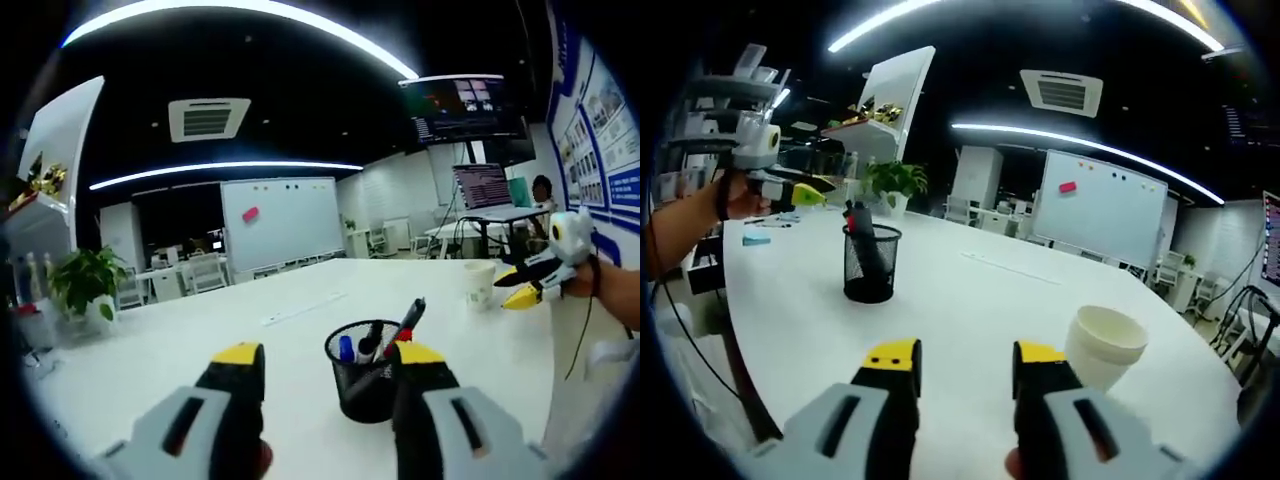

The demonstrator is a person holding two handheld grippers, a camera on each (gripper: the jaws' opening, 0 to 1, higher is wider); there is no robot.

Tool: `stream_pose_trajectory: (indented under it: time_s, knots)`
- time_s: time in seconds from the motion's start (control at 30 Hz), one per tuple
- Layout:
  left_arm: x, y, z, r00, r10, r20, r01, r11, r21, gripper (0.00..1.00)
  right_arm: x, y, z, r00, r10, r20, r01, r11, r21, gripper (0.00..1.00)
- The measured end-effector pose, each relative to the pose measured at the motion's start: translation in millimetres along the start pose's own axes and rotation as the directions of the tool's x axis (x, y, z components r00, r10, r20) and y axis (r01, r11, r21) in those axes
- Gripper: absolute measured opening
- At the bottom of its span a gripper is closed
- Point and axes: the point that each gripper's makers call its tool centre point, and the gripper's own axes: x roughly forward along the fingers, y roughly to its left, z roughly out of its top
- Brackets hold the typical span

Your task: Place the scattered laser pointers and whiteboard markers into the pen holder and stack the scattered paper cups together

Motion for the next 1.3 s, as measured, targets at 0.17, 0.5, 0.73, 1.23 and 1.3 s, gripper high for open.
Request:
stream_pose_trajectory:
  time_s: [0.17,0.5,0.73,1.23,1.3]
  knots:
    - [-5,-3.3,-0.7,1.000,-0.004,0.001,0.004,1.000,-0.004,0.52,0,-1,0.6,1.000,-0.005,0.001,0.005,1.000,-0.018,0.39]
    - [-13,-3.2,-6.1,1.000,0.003,-0.004,-0.004,1.000,-0.019,0.53,-1,-4,6.8,0.999,-0.005,0.043,0.005,1.000,-0.001,0.42]
    - [-18,-3.7,-9.5,1.000,0.010,-0.002,-0.010,0.999,-0.031,0.53,-1,-9,10.2,0.998,-0.024,0.064,0.024,1.000,0.000,0.46]
    - [-24,-7.1,-18.1,1.000,0.008,-0.019,-0.008,0.999,-0.039,0.52,-1,-19,19.5,0.992,-0.056,0.116,0.053,0.998,0.031,0.54]
    - [-25,-6.9,-20.1,1.000,0.007,-0.021,-0.008,0.999,-0.041,0.52,-1,-19,19.6,0.992,-0.058,0.116,0.055,0.998,0.029,0.56]
